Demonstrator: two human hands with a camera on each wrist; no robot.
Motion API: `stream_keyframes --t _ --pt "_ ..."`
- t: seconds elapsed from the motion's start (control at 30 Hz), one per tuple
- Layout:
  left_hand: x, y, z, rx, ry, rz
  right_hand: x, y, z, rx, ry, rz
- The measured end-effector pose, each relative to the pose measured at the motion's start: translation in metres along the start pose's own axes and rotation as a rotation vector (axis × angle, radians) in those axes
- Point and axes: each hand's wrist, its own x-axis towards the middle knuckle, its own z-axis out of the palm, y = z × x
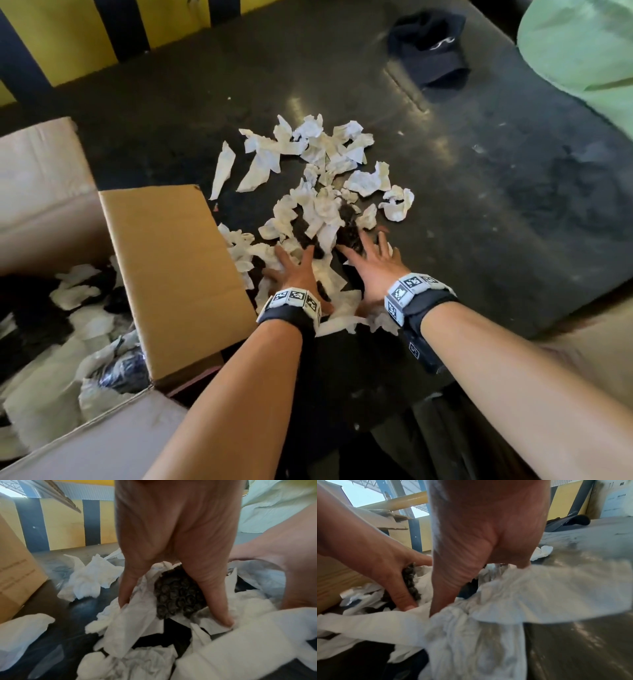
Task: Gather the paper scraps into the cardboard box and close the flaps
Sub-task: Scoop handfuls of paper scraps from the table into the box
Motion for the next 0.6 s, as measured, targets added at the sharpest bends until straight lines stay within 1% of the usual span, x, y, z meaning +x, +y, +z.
stream_keyframes --t 0.07,0.13,0.2,0.3,0.4,0.5,0.6 --pt "0.003 0.000 0.004 0.007 0.064 0.031 0.000 -0.004 0.000 0.010 0.064 -0.007" --pt "0.008 0.001 0.008 -0.016 0.191 0.109 -0.003 -0.006 -0.004 0.023 0.156 -0.039" --pt "0.009 0.003 0.013 -0.038 0.261 0.173 -0.005 -0.009 -0.005 0.078 0.213 -0.061" --pt "0.008 0.007 0.017 -0.081 0.266 0.225 -0.007 -0.011 -0.001 0.148 0.234 -0.067" --pt "0.003 0.012 0.009 -0.071 0.295 0.303 -0.013 -0.011 -0.004 0.202 0.276 -0.077" --pt "-0.009 0.018 -0.012 -0.035 0.340 0.359 -0.025 -0.009 -0.021 0.244 0.342 -0.078" --pt "-0.025 0.024 -0.041 -0.014 0.406 0.416 -0.041 -0.012 -0.051 0.232 0.406 -0.097"
